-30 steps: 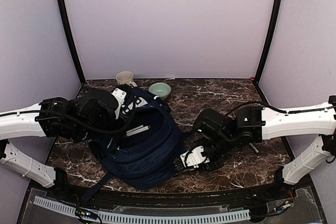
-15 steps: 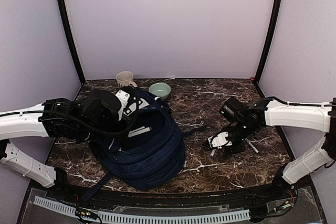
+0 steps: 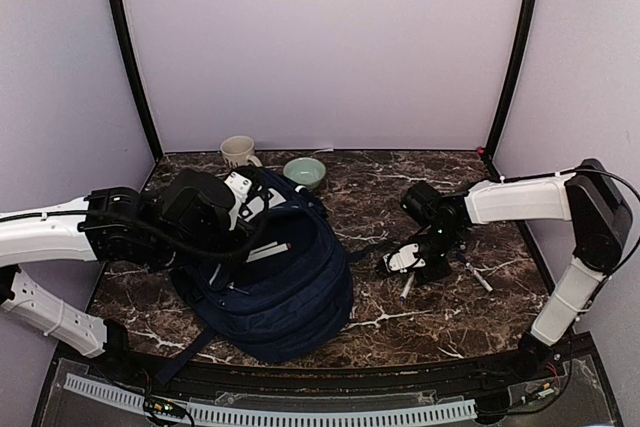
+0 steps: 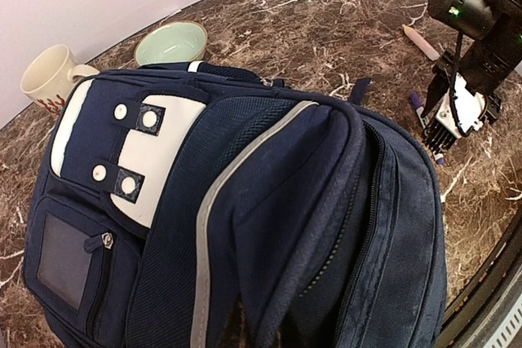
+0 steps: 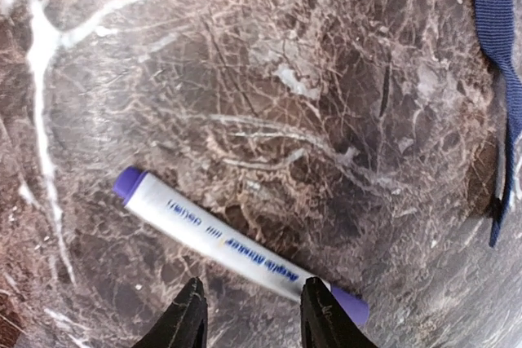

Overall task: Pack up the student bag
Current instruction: Pick up the pen from the center of the board.

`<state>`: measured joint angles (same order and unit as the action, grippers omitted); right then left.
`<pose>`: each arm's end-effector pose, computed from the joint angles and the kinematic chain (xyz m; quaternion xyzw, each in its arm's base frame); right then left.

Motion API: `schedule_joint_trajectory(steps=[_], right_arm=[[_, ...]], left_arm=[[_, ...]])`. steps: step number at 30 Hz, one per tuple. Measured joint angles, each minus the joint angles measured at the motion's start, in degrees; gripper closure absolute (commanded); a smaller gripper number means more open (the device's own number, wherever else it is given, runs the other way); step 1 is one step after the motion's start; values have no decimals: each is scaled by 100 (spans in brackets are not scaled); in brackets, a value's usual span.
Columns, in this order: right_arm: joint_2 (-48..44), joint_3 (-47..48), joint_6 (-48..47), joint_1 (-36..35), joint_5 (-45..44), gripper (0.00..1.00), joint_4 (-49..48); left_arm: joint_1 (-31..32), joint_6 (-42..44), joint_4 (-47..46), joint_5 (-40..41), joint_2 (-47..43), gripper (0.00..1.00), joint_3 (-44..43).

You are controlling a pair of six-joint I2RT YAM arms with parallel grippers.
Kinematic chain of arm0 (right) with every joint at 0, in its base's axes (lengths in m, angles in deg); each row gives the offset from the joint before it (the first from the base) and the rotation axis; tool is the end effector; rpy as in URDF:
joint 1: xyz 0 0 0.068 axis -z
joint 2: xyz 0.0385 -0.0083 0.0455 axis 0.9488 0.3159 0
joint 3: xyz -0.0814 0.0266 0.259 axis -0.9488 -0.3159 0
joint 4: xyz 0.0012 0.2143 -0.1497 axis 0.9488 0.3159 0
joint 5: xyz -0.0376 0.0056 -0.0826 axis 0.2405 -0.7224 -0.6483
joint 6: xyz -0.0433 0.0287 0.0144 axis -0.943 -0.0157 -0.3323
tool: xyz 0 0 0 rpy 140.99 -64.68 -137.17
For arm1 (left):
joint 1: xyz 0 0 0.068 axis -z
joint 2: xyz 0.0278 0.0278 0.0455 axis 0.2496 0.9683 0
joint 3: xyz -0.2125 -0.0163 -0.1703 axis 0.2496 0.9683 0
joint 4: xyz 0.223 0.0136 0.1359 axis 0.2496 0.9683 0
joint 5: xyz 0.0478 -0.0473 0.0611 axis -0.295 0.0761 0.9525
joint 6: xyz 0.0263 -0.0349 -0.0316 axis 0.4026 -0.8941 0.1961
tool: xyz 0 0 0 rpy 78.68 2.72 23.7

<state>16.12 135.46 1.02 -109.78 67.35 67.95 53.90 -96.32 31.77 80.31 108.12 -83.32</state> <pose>0.2296 0.1833 0.1653 -0.7658 0.6353 0.0075 0.0994 0.1098 -0.2279 0.3268 0.2323 0.8465 -0.1324 0.4604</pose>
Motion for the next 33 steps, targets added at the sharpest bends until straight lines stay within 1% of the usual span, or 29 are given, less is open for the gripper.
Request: schedule_joint_trajectory(steps=[4, 7, 8, 10, 13, 17, 23, 26, 29, 33], right_arm=[[330, 164, -68, 11, -4, 71, -50], [505, 293, -83, 17, 2, 82, -9], [540, 343, -83, 20, 0, 84, 52], [592, 402, -79, 22, 4, 85, 127], [638, 461, -28, 22, 13, 83, 221], [638, 452, 72, 22, -4, 91, 232], [592, 450, 350, 7, -42, 94, 275], [339, 450, 533, -74, 22, 94, 479], [-354, 518, 708, -326, 170, 94, 721], [-1051, 1012, 938, -839, 291, 94, 933]], left_arm=[[0, 22, -24, -35, 61, 100, -2], [0, 35, -24, -44, 68, 100, 0], [0, 37, -24, -44, 68, 100, 0], [0, 37, -24, -48, 68, 100, 0], [0, 44, -24, -50, 68, 100, -2], [0, 74, -28, -50, 72, 100, 0], [0, 94, -39, -55, 94, 100, 0], [0, 103, -50, -55, 98, 100, 0], [0, 103, -61, -57, 96, 100, 0], [0, 120, -66, -57, 98, 100, 0]])
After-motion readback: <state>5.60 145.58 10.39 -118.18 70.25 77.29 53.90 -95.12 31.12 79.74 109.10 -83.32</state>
